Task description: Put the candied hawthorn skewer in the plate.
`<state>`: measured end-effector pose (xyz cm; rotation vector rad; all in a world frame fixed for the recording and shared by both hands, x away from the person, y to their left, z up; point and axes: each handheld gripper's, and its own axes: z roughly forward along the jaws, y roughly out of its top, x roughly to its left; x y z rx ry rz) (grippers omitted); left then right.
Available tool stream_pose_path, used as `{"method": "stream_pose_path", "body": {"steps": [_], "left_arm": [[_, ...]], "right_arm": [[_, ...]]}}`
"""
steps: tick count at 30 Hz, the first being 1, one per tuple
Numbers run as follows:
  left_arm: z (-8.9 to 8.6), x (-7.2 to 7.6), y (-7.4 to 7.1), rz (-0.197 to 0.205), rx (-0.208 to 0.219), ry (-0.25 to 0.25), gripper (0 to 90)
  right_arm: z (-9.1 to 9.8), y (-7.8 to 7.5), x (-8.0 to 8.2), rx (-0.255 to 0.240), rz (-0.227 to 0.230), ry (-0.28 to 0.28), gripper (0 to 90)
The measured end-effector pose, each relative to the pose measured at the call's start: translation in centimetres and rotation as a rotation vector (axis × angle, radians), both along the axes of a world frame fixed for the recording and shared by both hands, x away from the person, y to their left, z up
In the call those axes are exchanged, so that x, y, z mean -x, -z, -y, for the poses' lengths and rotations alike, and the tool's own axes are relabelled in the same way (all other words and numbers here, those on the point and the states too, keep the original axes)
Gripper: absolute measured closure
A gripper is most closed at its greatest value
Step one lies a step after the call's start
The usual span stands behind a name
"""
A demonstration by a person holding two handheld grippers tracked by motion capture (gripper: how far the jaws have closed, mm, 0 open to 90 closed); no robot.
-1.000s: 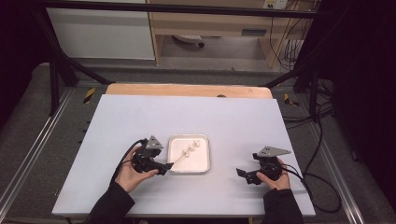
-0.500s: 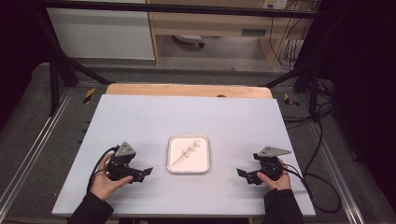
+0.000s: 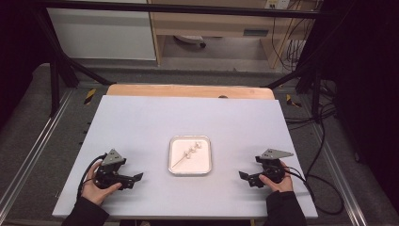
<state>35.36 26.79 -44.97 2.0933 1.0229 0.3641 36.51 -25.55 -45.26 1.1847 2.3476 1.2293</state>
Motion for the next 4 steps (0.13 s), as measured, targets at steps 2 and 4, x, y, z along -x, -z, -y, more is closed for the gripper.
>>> {"method": "stream_pose_path", "body": {"steps": [2,4], "left_arm": [[0.03,-0.02,0.08,-0.001,-0.005,0.000,6.8],[0.00,-0.07,0.11,0.000,-0.008,-0.003,6.8]], "right_arm": [[-0.01,0.04,0.03,0.005,-0.005,-0.002,0.7],[-0.02,0.05,0.02,0.004,-0.007,-0.005,0.7]]}}
